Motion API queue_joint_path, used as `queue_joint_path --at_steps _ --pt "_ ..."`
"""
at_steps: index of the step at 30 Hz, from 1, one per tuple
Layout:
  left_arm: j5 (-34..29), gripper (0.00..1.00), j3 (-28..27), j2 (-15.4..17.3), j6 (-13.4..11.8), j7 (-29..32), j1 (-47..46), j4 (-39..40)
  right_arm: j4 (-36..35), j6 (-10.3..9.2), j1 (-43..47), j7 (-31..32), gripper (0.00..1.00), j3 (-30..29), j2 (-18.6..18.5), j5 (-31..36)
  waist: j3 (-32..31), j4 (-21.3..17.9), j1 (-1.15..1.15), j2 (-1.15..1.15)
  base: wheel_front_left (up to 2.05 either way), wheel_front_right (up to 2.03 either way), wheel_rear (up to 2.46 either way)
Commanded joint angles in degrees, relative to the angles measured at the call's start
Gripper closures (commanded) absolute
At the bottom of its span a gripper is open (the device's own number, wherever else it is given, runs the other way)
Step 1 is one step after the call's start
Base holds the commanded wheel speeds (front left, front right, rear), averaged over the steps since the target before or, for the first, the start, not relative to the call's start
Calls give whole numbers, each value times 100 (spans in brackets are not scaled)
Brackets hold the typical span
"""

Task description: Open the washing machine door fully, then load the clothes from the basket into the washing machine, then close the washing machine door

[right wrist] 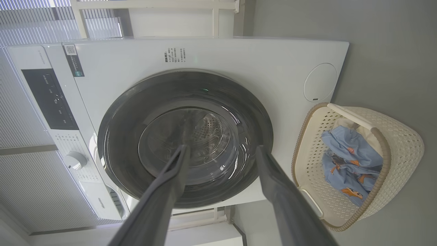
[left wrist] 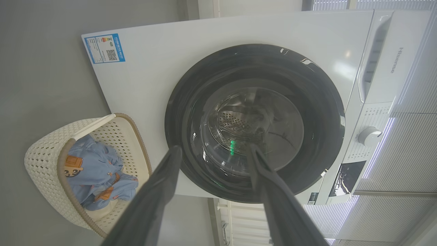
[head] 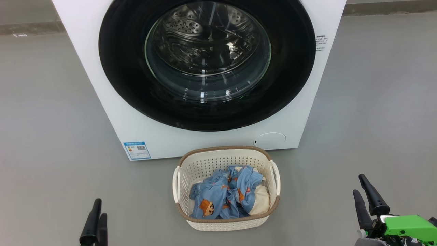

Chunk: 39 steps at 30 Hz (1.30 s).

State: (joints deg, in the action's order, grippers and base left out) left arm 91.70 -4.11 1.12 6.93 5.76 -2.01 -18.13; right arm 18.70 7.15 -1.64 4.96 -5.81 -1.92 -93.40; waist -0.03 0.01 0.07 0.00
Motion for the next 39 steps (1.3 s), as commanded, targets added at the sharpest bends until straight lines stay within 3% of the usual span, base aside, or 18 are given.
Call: queue_joint_path --at_steps 1,26,39 --pt "-3 0 -3 69 6 -59 -206 181 -206 9 -221 -40 0 23 -69 -59 3 0 -3 0 0 0 0" --pt "-319 0 240 247 16 -471 -460 451 -632 14 -449 -404 0 353 -161 294 66 5 -7 0 0 0 0" --pt "-968 0 477 431 22 -755 -600 525 -823 17 -632 -714 0 753 -413 953 72 5 -7 0 0 0 0"
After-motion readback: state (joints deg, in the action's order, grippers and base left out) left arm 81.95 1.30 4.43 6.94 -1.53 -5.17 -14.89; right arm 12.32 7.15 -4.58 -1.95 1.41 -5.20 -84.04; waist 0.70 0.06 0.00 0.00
